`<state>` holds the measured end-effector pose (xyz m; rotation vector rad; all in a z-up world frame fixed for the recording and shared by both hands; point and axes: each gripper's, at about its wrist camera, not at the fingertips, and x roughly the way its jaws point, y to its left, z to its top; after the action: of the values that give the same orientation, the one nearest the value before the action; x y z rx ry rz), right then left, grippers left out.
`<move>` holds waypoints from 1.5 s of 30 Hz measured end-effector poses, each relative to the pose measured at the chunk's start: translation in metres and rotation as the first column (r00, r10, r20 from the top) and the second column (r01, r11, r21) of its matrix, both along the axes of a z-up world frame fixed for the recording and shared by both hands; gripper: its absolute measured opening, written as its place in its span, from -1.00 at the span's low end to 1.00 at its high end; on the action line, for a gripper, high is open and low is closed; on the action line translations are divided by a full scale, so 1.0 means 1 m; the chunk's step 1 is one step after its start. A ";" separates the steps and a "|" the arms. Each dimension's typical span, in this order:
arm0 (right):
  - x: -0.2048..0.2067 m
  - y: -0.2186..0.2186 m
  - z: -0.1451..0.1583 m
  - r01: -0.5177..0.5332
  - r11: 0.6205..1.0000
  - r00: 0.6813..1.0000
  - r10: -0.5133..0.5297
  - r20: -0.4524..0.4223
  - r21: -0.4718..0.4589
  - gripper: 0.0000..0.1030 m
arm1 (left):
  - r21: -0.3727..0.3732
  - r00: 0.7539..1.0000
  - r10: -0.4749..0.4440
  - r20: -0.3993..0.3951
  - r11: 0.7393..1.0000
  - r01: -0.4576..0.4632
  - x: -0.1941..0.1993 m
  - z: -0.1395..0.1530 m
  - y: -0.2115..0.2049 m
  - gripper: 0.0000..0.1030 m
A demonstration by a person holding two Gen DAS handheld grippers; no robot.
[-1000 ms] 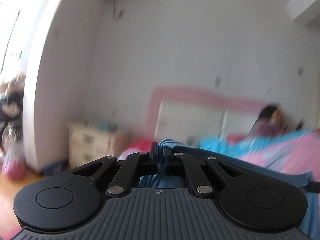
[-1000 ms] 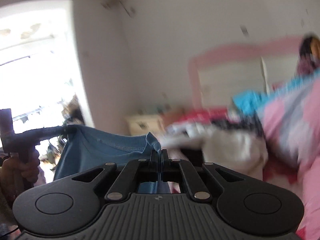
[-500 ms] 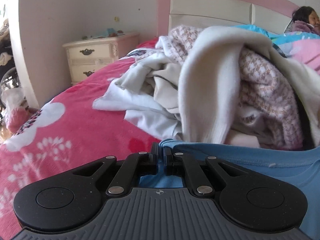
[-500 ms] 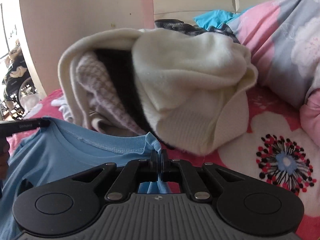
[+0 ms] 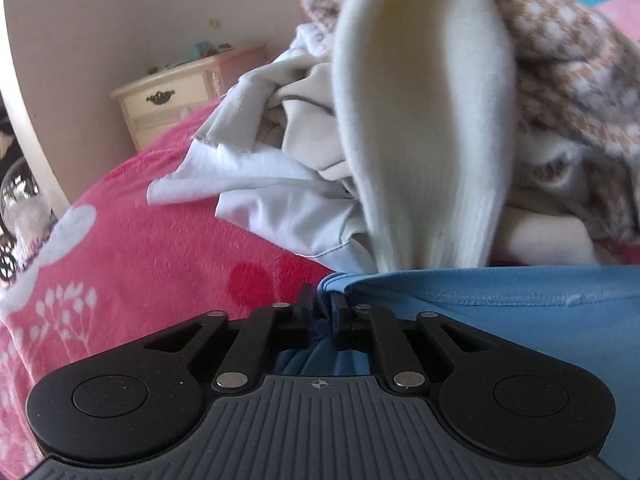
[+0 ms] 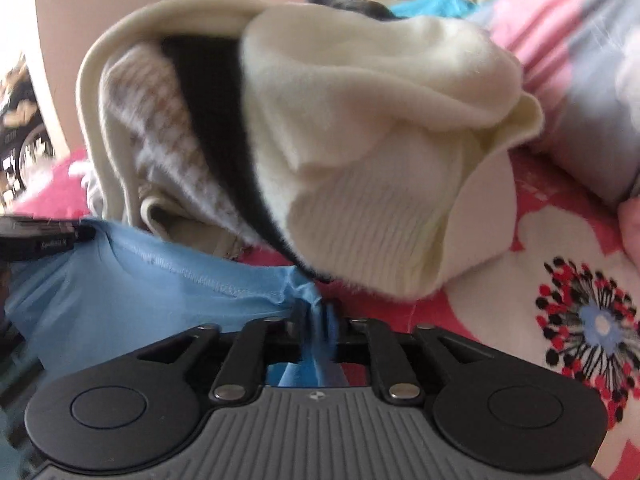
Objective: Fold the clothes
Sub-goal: 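Lower the held light blue shirt onto the bedspread with both grippers, then open both grippers and release the shirt flat on the bedspread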
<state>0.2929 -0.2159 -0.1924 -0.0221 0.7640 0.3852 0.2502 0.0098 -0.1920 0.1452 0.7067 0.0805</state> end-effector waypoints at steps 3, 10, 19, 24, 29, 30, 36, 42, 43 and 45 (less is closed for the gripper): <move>0.008 -0.023 0.007 0.072 0.988 0.995 -0.061 -0.082 0.138 -0.10 | -0.043 1.000 0.000 -0.006 0.999 0.000 -0.003 0.016 0.006 -0.36; 0.015 -0.078 0.009 0.266 0.863 0.947 -0.150 -0.284 0.429 -0.01 | -0.372 0.994 0.067 -0.083 0.924 -0.093 0.001 0.045 0.044 -0.27; -0.037 -0.134 0.077 0.287 0.756 0.951 -0.150 -0.270 0.589 0.00 | -0.518 0.993 0.113 -0.032 0.848 -0.113 -0.035 0.107 0.071 -0.27; -0.074 -0.160 0.137 0.222 0.734 0.972 -0.118 -0.202 0.641 0.01 | -0.496 0.995 0.099 0.017 0.865 -0.078 -0.083 0.150 0.093 -0.27; -0.098 -0.160 0.170 0.162 0.682 0.981 -0.033 -0.192 0.713 0.03 | -0.459 0.987 0.161 -0.002 0.877 -0.144 -0.146 0.172 0.119 -0.26; -0.099 -0.154 0.171 0.151 0.673 0.979 -0.002 -0.202 0.724 0.03 | -0.446 0.984 0.176 -0.015 0.880 -0.164 -0.156 0.171 0.124 -0.26; -0.106 -0.099 0.146 0.125 0.681 0.946 0.138 -0.294 0.721 0.03 | -0.354 0.952 0.288 -0.101 0.884 -0.305 -0.209 0.155 0.150 -0.23; -0.120 -0.030 0.093 0.093 0.786 0.897 0.200 -0.393 0.612 -0.07 | -0.323 0.912 0.352 -0.213 0.855 -0.405 -0.242 0.117 0.177 -0.23; -0.122 -0.021 0.084 0.074 0.811 0.902 0.195 -0.386 0.581 -0.09 | -0.319 0.906 0.357 -0.227 0.852 -0.416 -0.245 0.110 0.180 -0.23; -0.128 -0.007 0.071 0.045 0.864 0.914 0.166 -0.370 0.501 -0.12 | -0.324 0.901 0.348 -0.258 0.848 -0.420 -0.249 0.096 0.187 -0.22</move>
<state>0.1649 -0.2232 -0.1217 0.5434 1.0526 0.6555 0.0011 0.1970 -0.0964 -0.3658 0.9234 0.3203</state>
